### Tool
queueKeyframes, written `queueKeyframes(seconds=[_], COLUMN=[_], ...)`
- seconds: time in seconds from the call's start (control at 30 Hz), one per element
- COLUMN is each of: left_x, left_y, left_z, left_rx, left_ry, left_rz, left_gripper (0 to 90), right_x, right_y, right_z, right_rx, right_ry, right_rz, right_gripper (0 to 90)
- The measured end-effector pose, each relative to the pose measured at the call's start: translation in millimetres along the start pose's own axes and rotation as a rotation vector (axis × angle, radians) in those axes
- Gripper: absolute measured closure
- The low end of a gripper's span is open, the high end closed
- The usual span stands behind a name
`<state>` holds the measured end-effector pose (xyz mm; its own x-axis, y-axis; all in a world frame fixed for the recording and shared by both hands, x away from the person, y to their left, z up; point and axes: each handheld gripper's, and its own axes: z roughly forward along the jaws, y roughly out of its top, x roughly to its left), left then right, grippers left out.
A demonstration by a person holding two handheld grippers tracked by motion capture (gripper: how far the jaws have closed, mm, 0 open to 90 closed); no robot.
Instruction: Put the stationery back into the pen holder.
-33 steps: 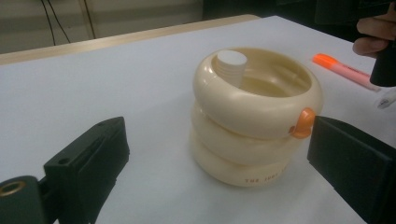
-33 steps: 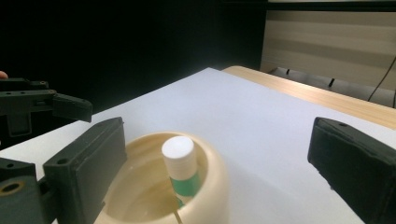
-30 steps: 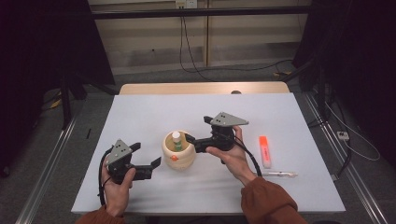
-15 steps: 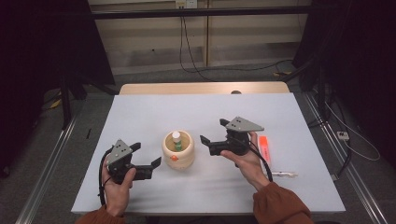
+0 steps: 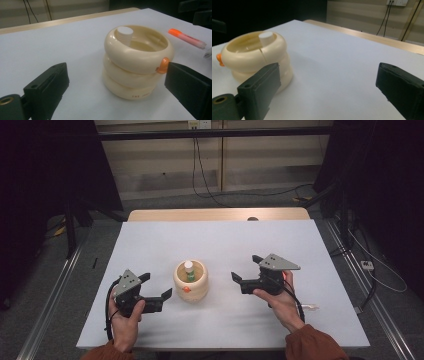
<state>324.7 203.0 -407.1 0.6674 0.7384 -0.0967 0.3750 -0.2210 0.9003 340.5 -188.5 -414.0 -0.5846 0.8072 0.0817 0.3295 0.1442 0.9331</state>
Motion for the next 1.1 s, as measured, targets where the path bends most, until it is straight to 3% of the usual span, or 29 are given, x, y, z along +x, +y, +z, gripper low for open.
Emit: queueKeyframes(seconds=[0.17,0.33,0.4,0.6,0.67,0.87,1.0,1.1], left_x=[0.2,-0.4,-0.4,-0.2,-0.6,-0.3,-0.3,-0.4], left_y=[-0.4,-0.3,-0.3,-0.2,-0.1,-0.1,-0.2,-0.2], left_z=[0.4,0.9,0.9,0.8,1.4,1.1,1.4,1.7], left_rx=[0.006,0.006,0.005,0.002,0.007,0.005,0.008,0.008], left_ry=[0.0,-0.002,-0.002,-0.003,-0.003,-0.002,-0.002,-0.002], left_rz=[-0.004,0.0,0.001,0.0,-0.001,0.0,0.002,0.0], left_gripper=[5.0,5.2,5.5,5.5,5.5,5.5,5.4,5.4], right_x=[-7.3,-22.5,-33.4,-49.5,-59.9,-78.5,-84.4,-88.9], right_y=[-3.3,-3.3,-6.1,-9.7,-9.7,-14.2,-11.4,-11.4], right_z=[-10.3,-26.5,-36.5,-50.0,-55.8,-55.2,-55.1,-51.5], right_rx=[0.02,0.038,0.073,0.1,0.123,0.206,0.246,0.302], right_ry=[-0.039,-0.089,-0.123,-0.17,-0.199,-0.213,-0.248,-0.248], right_rz=[-0.004,0.028,0.052,0.073,0.109,0.158,0.17,0.192], right_gripper=[6.8,7.3,8.2,9.4,9.4,9.5,12.0,12.3])
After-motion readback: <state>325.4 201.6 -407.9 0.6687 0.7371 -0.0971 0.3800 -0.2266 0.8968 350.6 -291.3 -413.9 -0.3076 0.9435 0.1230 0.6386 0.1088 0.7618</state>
